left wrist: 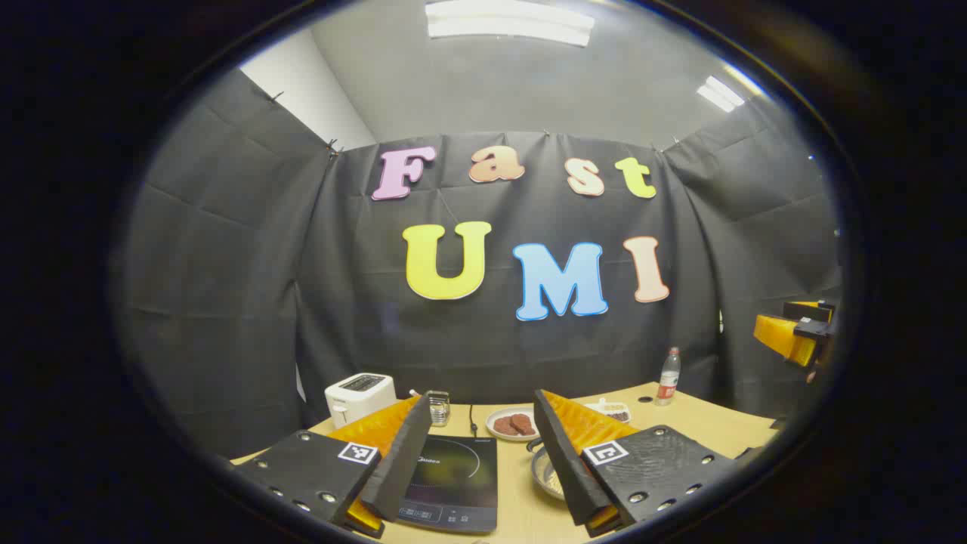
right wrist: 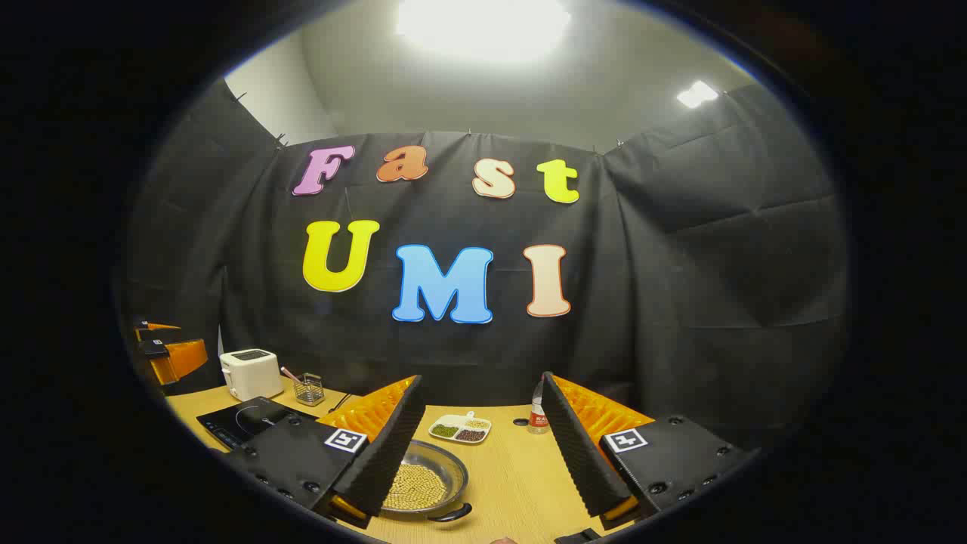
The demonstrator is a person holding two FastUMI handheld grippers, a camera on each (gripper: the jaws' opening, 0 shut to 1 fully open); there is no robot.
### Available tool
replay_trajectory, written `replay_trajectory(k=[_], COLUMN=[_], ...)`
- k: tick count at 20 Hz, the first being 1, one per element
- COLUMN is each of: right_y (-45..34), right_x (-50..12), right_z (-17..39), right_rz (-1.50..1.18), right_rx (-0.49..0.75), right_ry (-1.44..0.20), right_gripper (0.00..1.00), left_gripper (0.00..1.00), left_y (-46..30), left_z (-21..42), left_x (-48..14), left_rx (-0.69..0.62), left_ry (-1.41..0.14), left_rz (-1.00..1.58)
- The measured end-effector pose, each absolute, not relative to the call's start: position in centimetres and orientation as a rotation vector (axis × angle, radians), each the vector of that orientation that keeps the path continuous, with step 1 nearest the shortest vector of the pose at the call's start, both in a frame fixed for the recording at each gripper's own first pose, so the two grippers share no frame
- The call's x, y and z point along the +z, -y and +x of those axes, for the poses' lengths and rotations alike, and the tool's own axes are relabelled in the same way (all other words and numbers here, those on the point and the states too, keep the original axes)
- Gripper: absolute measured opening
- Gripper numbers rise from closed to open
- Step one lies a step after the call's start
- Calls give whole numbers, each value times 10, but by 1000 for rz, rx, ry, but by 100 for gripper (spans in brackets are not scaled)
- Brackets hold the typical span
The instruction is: First push the handle of the pot to place it horizontally, then grasp the pot with both hands and set it on the induction cooktop.
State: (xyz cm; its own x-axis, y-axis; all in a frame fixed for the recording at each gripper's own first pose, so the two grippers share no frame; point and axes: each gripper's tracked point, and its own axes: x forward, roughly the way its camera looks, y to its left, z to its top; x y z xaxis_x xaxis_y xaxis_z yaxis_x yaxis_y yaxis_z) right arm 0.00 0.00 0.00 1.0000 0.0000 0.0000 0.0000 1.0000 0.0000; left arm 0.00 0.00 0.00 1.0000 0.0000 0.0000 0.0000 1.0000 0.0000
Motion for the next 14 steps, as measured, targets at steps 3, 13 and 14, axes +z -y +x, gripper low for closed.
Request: replay_trajectory(k=[3,13,14], right_y=[-1,-3,-3], right_x=[0,-2,-2], right_z=[1,4,4], right_rz=[-3,2,3], right_rx=[-4,-7,-6], right_ry=[0,-10,-12], right_gripper=[98,98,98], left_gripper=[81,83,83], left_y=[0,-6,-6], left_z=[2,1,1], left_x=[1,2,2], left_rx=[-5,1,1], left_ry=[1,8,9], left_rz=[6,13,14])
